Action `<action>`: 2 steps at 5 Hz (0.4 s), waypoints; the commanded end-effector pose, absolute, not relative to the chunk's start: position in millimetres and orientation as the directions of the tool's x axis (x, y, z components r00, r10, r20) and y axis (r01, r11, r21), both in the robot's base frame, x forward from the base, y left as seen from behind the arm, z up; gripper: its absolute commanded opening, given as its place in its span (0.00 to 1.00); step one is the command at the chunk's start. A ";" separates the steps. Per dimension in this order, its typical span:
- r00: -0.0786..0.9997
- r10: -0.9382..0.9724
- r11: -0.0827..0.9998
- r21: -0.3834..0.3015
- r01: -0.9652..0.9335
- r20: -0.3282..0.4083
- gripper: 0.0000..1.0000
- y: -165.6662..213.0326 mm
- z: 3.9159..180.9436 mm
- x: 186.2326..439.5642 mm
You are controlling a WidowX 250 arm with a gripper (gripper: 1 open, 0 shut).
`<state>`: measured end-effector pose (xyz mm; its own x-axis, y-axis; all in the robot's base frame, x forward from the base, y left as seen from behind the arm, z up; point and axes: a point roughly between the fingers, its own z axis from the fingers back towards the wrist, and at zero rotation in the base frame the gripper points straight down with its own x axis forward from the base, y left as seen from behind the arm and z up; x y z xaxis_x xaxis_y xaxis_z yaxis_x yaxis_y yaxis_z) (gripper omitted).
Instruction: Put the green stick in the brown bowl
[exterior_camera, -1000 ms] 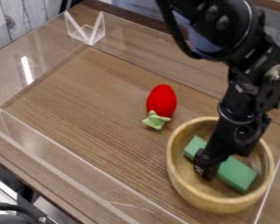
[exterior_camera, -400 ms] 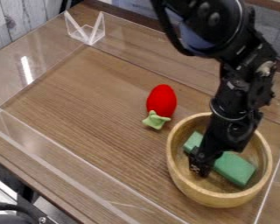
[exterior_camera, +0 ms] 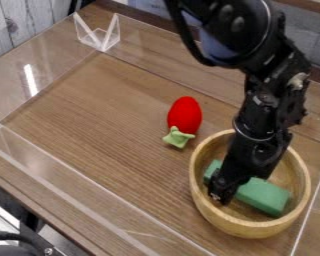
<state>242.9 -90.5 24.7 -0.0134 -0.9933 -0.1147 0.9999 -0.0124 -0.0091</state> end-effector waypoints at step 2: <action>0.069 -0.993 0.066 0.041 0.997 -0.095 1.00 -96.8 41.2 260.0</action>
<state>247.6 -92.7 30.6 0.0571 -0.9916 -0.1160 0.9983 0.0580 -0.0044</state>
